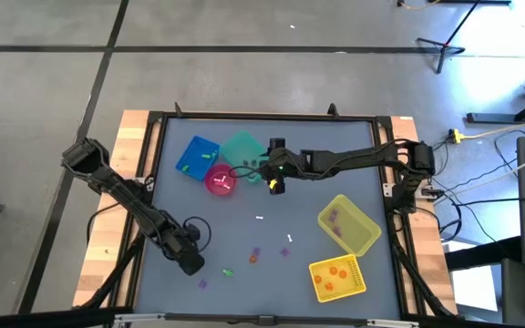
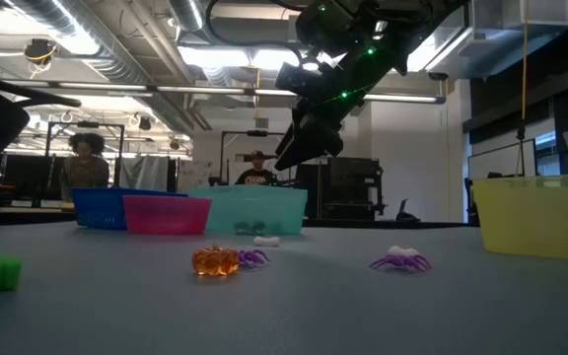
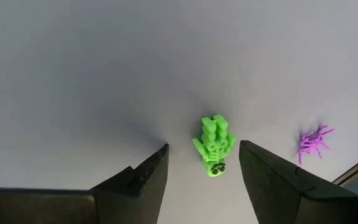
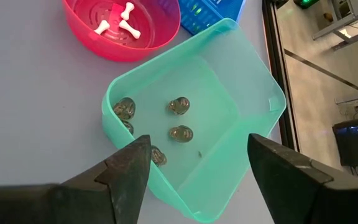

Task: Sort Halloween decoration
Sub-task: Put the green skeleton toy into the blue bin

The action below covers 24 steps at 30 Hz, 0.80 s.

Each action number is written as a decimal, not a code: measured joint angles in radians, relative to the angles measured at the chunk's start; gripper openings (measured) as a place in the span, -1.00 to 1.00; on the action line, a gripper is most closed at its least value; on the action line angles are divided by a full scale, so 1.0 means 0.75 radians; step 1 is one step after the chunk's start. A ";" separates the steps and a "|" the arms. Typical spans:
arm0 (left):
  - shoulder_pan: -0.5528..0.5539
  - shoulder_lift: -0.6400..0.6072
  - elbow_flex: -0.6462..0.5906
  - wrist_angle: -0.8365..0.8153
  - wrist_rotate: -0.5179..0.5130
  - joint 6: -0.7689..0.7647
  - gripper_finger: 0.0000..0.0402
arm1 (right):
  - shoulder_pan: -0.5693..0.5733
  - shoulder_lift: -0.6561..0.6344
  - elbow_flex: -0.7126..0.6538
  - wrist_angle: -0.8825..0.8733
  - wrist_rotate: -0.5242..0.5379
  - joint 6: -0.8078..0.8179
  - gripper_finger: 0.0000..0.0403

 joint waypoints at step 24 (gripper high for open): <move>-0.004 0.004 0.030 0.024 -0.025 0.074 -0.10 | 0.000 0.000 -0.001 0.000 0.000 0.005 0.32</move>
